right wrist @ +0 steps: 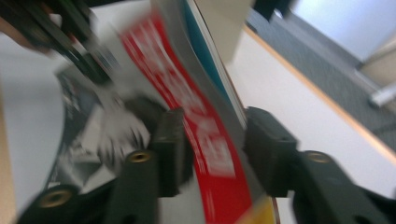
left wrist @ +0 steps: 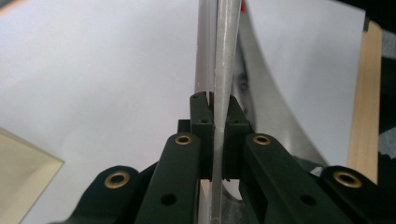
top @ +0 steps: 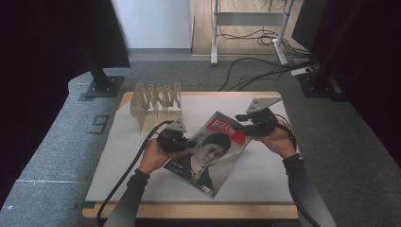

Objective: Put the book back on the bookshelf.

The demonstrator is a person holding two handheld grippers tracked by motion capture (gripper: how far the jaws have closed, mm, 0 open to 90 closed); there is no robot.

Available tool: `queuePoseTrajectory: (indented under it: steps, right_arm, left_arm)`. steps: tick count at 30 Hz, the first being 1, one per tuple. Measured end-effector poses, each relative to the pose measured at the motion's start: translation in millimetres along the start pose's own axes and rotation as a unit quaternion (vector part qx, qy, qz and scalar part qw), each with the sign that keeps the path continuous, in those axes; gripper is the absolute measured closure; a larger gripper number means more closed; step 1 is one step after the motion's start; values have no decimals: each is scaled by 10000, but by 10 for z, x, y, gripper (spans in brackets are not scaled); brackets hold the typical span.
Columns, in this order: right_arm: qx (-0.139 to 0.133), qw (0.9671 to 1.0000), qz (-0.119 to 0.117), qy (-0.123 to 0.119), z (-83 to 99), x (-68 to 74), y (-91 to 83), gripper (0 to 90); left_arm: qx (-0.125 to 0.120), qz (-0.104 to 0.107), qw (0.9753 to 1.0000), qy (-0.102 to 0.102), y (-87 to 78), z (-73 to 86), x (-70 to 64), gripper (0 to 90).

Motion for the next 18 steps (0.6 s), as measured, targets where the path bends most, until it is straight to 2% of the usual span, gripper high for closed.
queuePoseTrajectory:
  steps: [2, 4, 6, 7, 10, 11, 12, 13, 16, 18]
  right_arm:
    - [68, 9995, 231, 211, 176, -116, -21, 402]
    - [88, 9985, 316, 434, 322, -193, -28, 311]
    - [75, 9964, 333, 780, 514, -269, -5, 245]
    - [82, 9956, 324, 874, 580, -291, 19, 216]
    - [116, 9929, 185, 1171, 815, -343, 170, 177]
    - [116, 9929, 185, 1171, 815, -343, 170, 177]
    - [90, 9920, 114, 1253, 869, -358, 232, 172]
    - [-24, 9899, -60, 1417, 944, -394, 367, 167]
    - [-247, 9868, -325, 1570, 959, -425, 499, 175]
    - [-437, 9842, -587, 1611, 930, -418, 559, 260]
  left_arm:
    - [-76, -30, 10000, -28, -61, -17, 13, 872]
    - [-134, -65, 9999, -46, -114, -33, 29, 873]
    - [-201, -81, 9997, -78, -156, -53, 39, 873]
    - [-238, -64, 9997, -85, -175, -63, 37, 873]
    - [-309, -20, 9995, -84, -220, -89, 20, 873]
    - [-309, -20, 9995, -84, -220, -89, 20, 872]
    - [-340, -6, 9994, -75, -233, -97, 11, 872]
    - [-362, 17, 9993, -67, -254, -102, 1, 872]
    - [-399, 66, 9992, -55, -286, -105, -8, 873]
    - [-417, 97, 9991, -47, -301, -105, -12, 873]
Point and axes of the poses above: each handheld gripper's, and its own axes: y roughly forward along the jaws, z roughly out of its underside, x roughly to its left, the point moved 9 cm from there along y, roughly forward along the jaws, and after that the axes turned 12 degrees about -z, right-handed, at the moved point
